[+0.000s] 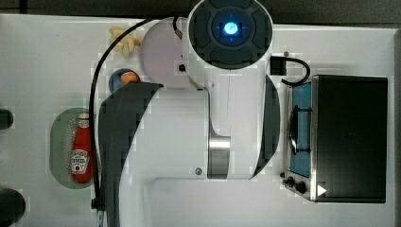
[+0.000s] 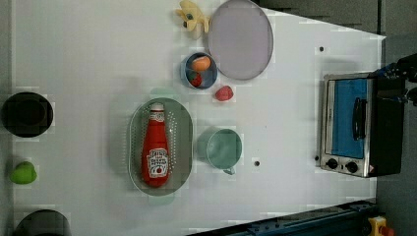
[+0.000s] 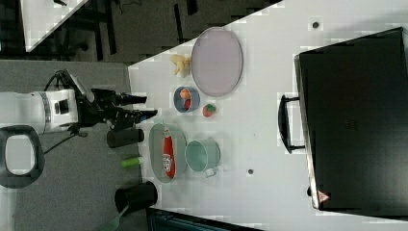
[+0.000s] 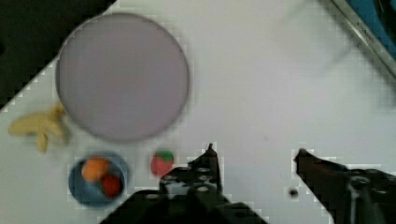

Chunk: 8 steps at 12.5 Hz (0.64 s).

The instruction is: Pick ketchup from strainer and place it on the table

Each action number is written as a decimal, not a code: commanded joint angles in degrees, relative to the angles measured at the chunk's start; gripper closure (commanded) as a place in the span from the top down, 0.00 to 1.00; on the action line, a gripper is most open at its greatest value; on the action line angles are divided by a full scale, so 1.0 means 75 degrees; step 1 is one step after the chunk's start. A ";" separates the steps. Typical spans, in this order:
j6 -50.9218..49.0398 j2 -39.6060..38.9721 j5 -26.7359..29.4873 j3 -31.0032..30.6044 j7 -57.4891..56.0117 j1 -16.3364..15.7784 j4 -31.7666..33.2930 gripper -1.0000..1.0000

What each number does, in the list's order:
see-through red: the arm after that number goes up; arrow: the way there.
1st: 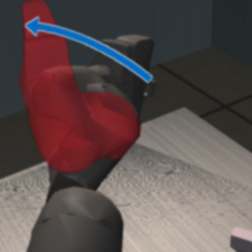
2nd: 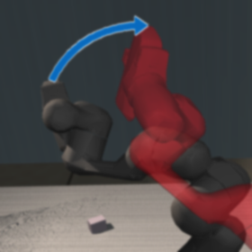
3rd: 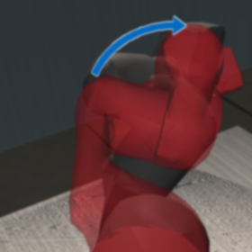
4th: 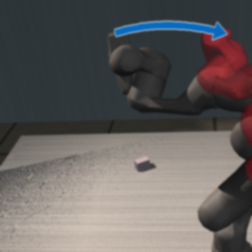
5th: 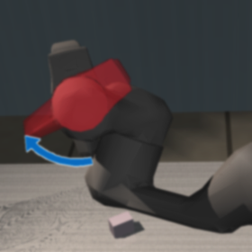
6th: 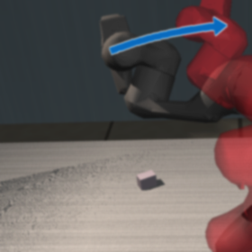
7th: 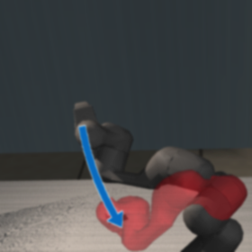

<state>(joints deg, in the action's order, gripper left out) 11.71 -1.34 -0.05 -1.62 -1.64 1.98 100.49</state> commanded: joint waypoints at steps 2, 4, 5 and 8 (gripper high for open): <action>-0.0652 0.1192 0.0452 -0.1138 0.0194 0.0773 0.0860 0.90; -0.0604 0.1069 0.0458 -0.1701 0.0203 0.0606 0.0860 1.00; -0.0599 0.1001 0.0457 -0.2047 0.0221 0.0551 0.0859 1.00; -0.0503 0.0779 0.0447 -0.3145 0.0254 0.0468 0.0863 1.00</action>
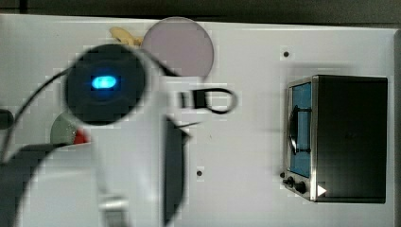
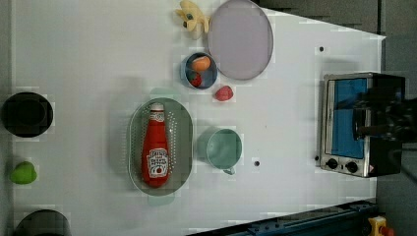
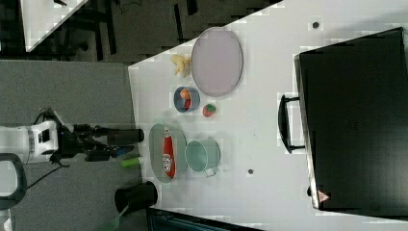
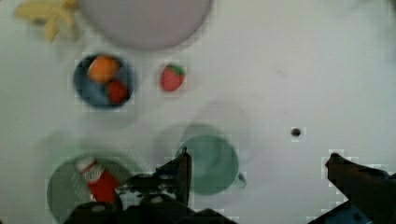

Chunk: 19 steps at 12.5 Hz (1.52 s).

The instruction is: Pick ketchup from strainer and place it on the table

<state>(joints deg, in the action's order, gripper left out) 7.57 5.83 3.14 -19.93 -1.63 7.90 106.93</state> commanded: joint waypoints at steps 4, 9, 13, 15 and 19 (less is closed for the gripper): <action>0.0552 -0.0656 0.0022 -0.2167 0.0269 -0.0388 0.0135 1.00; 0.2263 -0.1356 -0.0010 -0.3513 0.0290 -0.0434 0.1180 1.00; 0.4976 -0.1871 -0.0067 -0.3673 0.0362 -0.0478 0.2578 1.00; 0.6195 -0.2270 -0.0201 -0.3648 0.0378 -0.0477 0.3148 1.00; 0.7625 -0.3425 -0.0553 -0.3544 0.0403 -0.0484 0.3507 1.00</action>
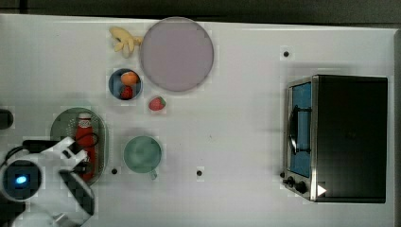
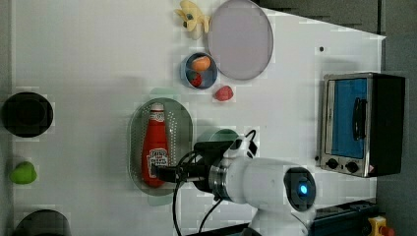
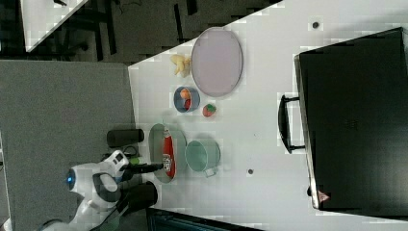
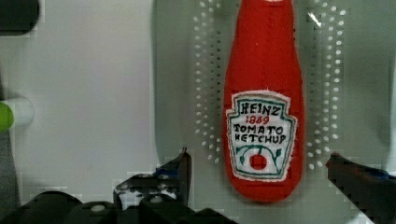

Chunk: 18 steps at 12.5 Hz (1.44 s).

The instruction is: Pick ketchup from strainer and place it on the table

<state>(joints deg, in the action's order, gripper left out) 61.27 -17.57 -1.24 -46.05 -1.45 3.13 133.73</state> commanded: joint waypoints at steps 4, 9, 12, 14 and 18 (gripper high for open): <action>0.1075 -0.1373 -0.0055 0.0099 0.0423 0.0069 -0.0111 1.00; 0.1345 -0.1795 -0.0057 0.0801 0.0425 -0.0497 -0.0225 1.00; 0.1408 -0.1798 -0.0056 0.1158 0.0425 -0.0936 -0.0308 0.71; 0.1445 -0.1781 -0.0056 0.1123 0.0426 -0.1003 -0.0349 0.59; 0.0727 -0.1006 -0.0005 0.0921 0.0446 -0.0944 -0.0383 0.59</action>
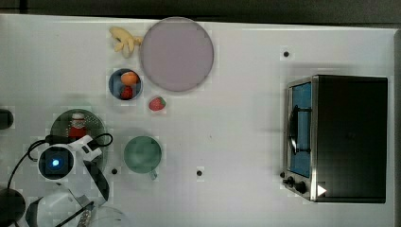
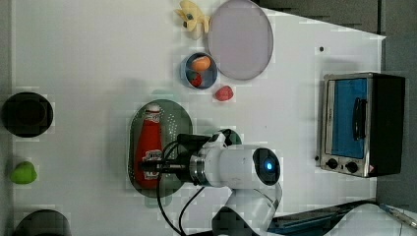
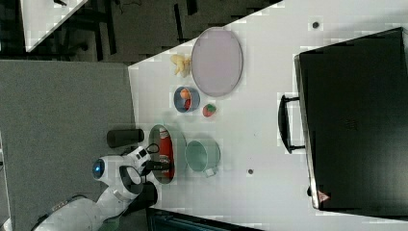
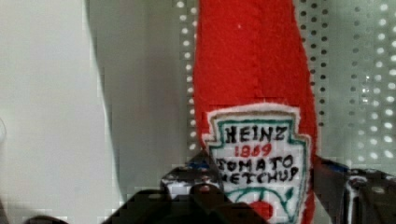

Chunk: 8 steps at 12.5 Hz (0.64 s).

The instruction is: Pick ketchup from strainer and place it on the table

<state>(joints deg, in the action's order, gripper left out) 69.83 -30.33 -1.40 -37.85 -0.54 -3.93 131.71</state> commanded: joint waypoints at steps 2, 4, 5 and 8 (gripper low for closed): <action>-0.1272 0.1484 0.0193 -0.0221 0.0418 0.0057 -0.0275 0.59; -0.2244 0.2263 0.0621 -0.0168 0.0418 0.0155 -0.0634 0.59; -0.2825 0.2581 0.0883 -0.0081 0.0418 0.0249 -0.0874 0.59; -0.4568 0.3166 0.1072 0.0459 0.0250 0.0568 -0.1649 0.59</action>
<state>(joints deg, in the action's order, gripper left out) 37.21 -5.91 5.81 -37.24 0.15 -2.73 121.19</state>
